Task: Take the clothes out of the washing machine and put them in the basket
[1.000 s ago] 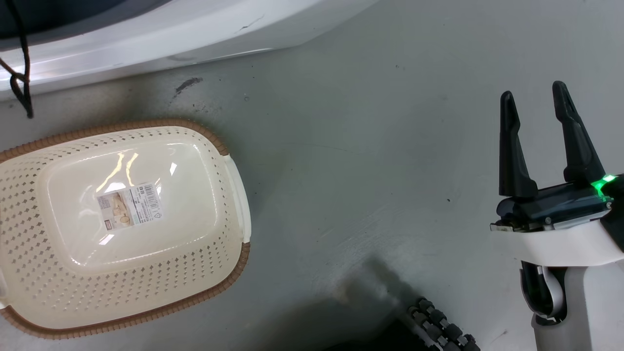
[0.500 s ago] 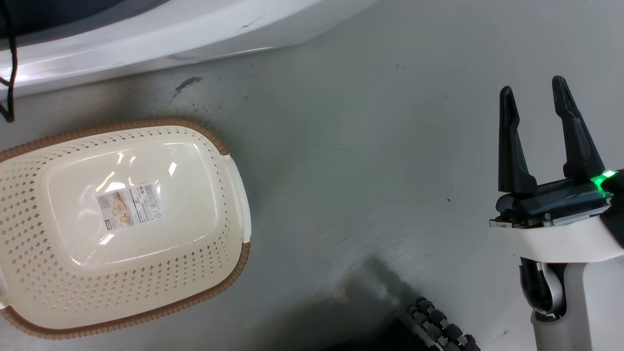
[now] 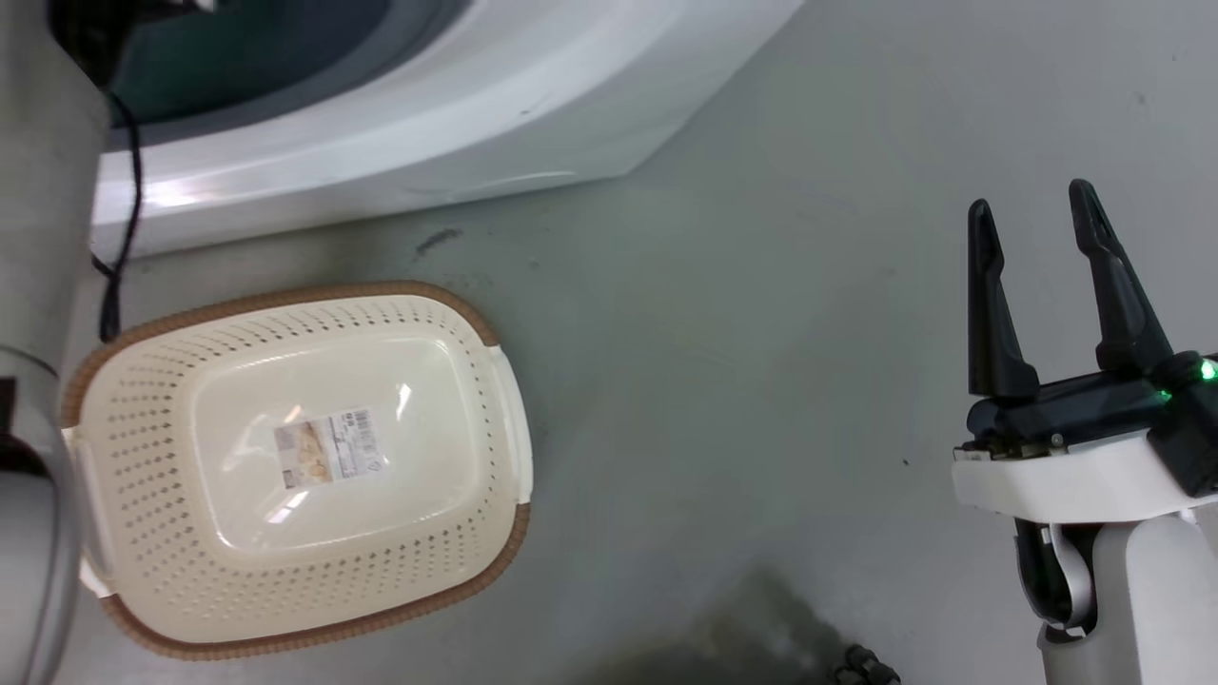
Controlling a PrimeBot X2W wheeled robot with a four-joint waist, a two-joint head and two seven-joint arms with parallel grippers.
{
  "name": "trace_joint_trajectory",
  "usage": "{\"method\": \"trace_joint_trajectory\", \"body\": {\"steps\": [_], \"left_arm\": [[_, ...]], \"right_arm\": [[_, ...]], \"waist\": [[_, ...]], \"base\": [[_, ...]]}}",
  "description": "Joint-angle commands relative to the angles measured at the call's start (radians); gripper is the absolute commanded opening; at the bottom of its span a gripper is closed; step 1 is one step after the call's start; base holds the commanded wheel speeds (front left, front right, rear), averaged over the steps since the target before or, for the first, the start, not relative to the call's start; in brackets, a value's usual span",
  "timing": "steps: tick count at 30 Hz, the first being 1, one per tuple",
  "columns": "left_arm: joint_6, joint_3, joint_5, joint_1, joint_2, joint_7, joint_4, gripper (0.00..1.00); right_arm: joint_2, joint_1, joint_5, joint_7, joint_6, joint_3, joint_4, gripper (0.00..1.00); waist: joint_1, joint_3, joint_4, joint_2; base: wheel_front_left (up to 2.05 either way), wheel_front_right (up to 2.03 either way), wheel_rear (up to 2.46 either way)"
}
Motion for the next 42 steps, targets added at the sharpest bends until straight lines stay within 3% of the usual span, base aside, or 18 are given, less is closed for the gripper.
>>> {"method": "trace_joint_trajectory", "body": {"steps": [1, 18, 23, 31, 42], "left_arm": [[0.000, -0.017, -0.011, 0.041, -0.007, -0.028, -0.011, 0.00], [0.001, -0.125, -0.102, 0.371, -0.029, -0.340, -0.108, 0.00], [0.021, -0.132, -0.102, 0.459, -0.043, -0.399, -0.161, 0.00], [0.100, -0.107, -0.097, 0.612, -0.008, -0.434, -0.356, 0.00], [0.255, -0.052, -0.101, 0.831, 0.099, -0.428, -0.780, 0.00]], "right_arm": [[0.001, 0.019, -0.012, -0.002, -0.001, -0.002, 0.005, 1.00], [0.001, 0.145, -0.095, -0.002, -0.001, -0.005, 0.057, 1.00], [0.001, 0.184, -0.103, -0.002, -0.001, -0.003, 0.064, 1.00], [0.001, 0.247, -0.111, -0.002, -0.001, 0.000, 0.078, 1.00], [0.001, 0.316, -0.116, -0.002, -0.001, 0.001, 0.086, 1.00]], "waist": [[0.0001, -0.056, 0.043, 0.0000], [0.0001, -0.306, 0.164, 0.0000], [0.0001, -0.372, 0.193, 0.0000], [0.0001, -0.475, 0.226, 0.0000], [0.0001, -0.577, 0.262, 0.0000]], "base": [[0.00, 0.00, 0.00], [0.00, 0.00, 0.00], [0.00, 0.00, 0.00], [0.00, 0.00, 0.00], [0.00, 0.00, 0.00]]}}
